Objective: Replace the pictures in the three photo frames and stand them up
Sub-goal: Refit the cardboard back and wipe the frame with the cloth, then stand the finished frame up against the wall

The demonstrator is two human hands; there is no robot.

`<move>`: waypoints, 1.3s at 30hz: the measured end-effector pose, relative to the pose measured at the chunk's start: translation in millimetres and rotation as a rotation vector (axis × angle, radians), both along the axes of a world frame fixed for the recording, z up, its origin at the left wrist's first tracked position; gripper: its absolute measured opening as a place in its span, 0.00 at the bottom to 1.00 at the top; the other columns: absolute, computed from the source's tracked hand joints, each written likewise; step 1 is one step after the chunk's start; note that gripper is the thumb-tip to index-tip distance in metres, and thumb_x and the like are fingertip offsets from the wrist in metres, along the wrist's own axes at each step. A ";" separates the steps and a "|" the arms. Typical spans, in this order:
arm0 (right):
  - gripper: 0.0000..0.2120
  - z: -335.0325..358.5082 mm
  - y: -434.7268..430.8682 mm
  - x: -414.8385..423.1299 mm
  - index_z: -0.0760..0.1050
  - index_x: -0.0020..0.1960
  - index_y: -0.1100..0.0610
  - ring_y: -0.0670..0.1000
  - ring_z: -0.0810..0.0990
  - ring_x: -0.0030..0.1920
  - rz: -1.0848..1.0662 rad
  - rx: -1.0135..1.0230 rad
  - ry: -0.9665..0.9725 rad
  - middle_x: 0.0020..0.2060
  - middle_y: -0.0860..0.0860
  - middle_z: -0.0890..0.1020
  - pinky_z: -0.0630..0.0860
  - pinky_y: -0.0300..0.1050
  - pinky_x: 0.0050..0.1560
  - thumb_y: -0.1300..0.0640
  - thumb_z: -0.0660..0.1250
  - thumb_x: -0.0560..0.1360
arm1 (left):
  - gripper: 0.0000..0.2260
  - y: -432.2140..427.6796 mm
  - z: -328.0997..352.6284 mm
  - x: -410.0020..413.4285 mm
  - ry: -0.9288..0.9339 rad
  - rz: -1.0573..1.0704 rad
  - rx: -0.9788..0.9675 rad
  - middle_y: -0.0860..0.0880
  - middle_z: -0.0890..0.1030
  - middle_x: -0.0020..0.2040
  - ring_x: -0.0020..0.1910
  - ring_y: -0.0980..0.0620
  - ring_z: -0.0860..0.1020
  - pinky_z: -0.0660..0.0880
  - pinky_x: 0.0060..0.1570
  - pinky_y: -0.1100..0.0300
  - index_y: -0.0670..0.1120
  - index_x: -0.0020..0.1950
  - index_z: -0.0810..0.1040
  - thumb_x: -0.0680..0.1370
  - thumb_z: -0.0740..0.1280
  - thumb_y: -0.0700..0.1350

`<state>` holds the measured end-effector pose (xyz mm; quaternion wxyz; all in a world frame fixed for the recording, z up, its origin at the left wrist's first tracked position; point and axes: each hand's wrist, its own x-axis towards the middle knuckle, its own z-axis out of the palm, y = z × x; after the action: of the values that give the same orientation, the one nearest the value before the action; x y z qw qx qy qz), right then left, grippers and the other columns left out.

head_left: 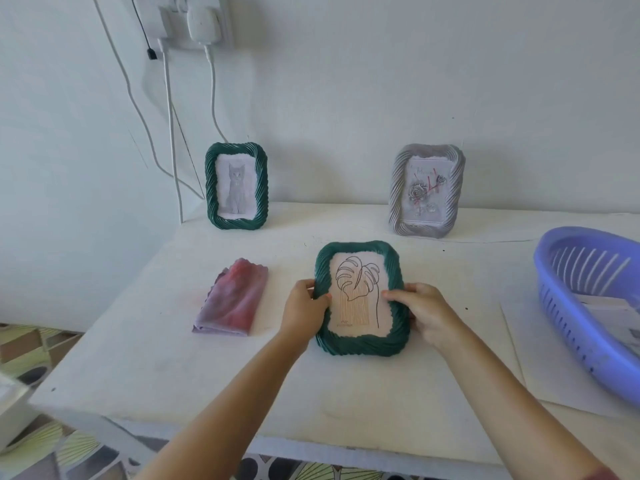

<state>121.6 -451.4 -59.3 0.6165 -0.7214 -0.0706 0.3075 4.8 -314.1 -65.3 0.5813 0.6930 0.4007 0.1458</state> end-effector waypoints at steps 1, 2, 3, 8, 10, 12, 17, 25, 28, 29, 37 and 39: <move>0.11 1.9 2.8 5.4 0.76 0.51 0.67 0.57 0.79 0.41 0.026 0.051 0.082 0.41 0.60 0.81 0.76 0.50 0.47 0.66 0.70 0.70 | 0.15 2.3 5.6 2.2 -0.079 0.006 -0.130 0.44 0.79 0.52 0.46 0.46 0.79 0.80 0.46 0.52 0.40 0.64 0.70 0.78 0.62 0.37; 0.14 4.8 6.6 10.2 0.75 0.55 0.68 0.57 0.78 0.44 0.052 0.071 0.119 0.44 0.61 0.80 0.75 0.52 0.50 0.67 0.69 0.70 | 0.15 6.5 10.6 5.0 -0.120 0.000 -0.196 0.43 0.79 0.52 0.44 0.47 0.80 0.80 0.43 0.54 0.39 0.64 0.69 0.77 0.62 0.35; 0.15 7.4 10.9 15.4 0.74 0.57 0.68 0.57 0.77 0.45 0.080 0.080 0.133 0.46 0.61 0.79 0.75 0.52 0.50 0.67 0.67 0.70 | 0.16 11.7 14.8 8.1 -0.145 -0.008 -0.220 0.43 0.79 0.50 0.43 0.48 0.80 0.80 0.42 0.55 0.40 0.64 0.68 0.77 0.62 0.34; 0.12 27.4 47.5 54.5 0.72 0.54 0.59 0.53 0.76 0.43 0.215 0.161 0.111 0.45 0.58 0.76 0.75 0.46 0.43 0.68 0.64 0.72 | 0.15 48.8 40.3 36.0 -0.246 -0.007 -0.154 0.45 0.78 0.49 0.47 0.46 0.79 0.79 0.45 0.53 0.42 0.63 0.66 0.77 0.61 0.33; 0.08 39.9 70.0 73.6 0.73 0.49 0.59 0.52 0.77 0.43 0.232 0.218 0.094 0.44 0.57 0.78 0.76 0.47 0.44 0.69 0.62 0.73 | 0.13 66.5 53.0 51.7 -0.277 -0.019 -0.123 0.44 0.77 0.53 0.51 0.45 0.78 0.79 0.43 0.56 0.44 0.60 0.66 0.77 0.60 0.33; 0.08 52.2 94.7 93.2 0.74 0.47 0.59 0.52 0.78 0.42 0.232 0.266 0.076 0.41 0.56 0.79 0.77 0.47 0.46 0.69 0.60 0.73 | 0.12 86.4 61.5 70.0 -0.323 -0.024 -0.123 0.44 0.76 0.52 0.49 0.46 0.78 0.78 0.43 0.56 0.45 0.58 0.64 0.77 0.59 0.33; 0.08 67.0 154.9 133.3 0.72 0.46 0.59 0.55 0.77 0.46 0.230 0.256 -0.022 0.44 0.58 0.77 0.74 0.51 0.52 0.69 0.59 0.72 | 0.12 135.2 67.6 115.8 -0.384 0.007 -0.095 0.50 0.76 0.44 0.41 0.52 0.75 0.76 0.43 0.57 0.45 0.56 0.62 0.78 0.57 0.32; 0.08 43.4 205.8 173.8 0.69 0.41 0.57 0.49 0.69 0.35 0.165 0.211 -0.067 0.34 0.52 0.69 0.68 0.41 0.37 0.69 0.60 0.73 | 0.12 188.3 36.4 170.6 -0.378 0.025 -0.139 0.48 0.75 0.47 0.41 0.52 0.73 0.74 0.41 0.57 0.47 0.55 0.62 0.78 0.56 0.32; 0.06 35.2 210.7 175.4 0.70 0.45 0.58 0.49 0.71 0.38 0.162 0.200 -0.126 0.36 0.52 0.71 0.69 0.41 0.39 0.68 0.62 0.73 | 0.13 192.9 26.6 175.8 -0.387 0.054 -0.145 0.50 0.75 0.46 0.44 0.50 0.73 0.73 0.40 0.59 0.48 0.56 0.62 0.78 0.55 0.32; 0.06 33.3 211.4 175.7 0.71 0.45 0.58 0.50 0.72 0.39 0.153 0.190 -0.160 0.37 0.52 0.72 0.70 0.42 0.40 0.68 0.63 0.72 | 0.13 193.6 24.6 175.9 -0.393 0.054 -0.159 0.49 0.75 0.46 0.46 0.49 0.73 0.73 0.40 0.59 0.48 0.57 0.62 0.78 0.55 0.33; 0.27 3.6 190.1 156.2 0.65 0.67 0.58 0.49 0.77 0.51 0.119 0.153 -0.261 0.52 0.51 0.77 0.76 0.46 0.54 0.71 0.66 0.71 | 0.26 186.4 2.7 159.5 -0.429 0.052 -0.114 0.42 0.73 0.62 0.61 0.45 0.74 0.78 0.51 0.55 0.50 0.72 0.63 0.78 0.58 0.29; 0.31 -0.5 185.5 152.1 0.61 0.71 0.55 0.50 0.77 0.53 0.119 0.177 -0.235 0.51 0.51 0.78 0.75 0.49 0.58 0.71 0.66 0.72 | 0.26 184.8 3.8 157.6 -0.426 0.063 -0.110 0.42 0.73 0.64 0.62 0.44 0.73 0.77 0.56 0.51 0.49 0.72 0.64 0.78 0.58 0.29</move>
<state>273.7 -265.9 -59.8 0.6457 -0.6899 -0.2118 0.2496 162.3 -129.3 -61.5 0.6850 0.6009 0.2975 0.2849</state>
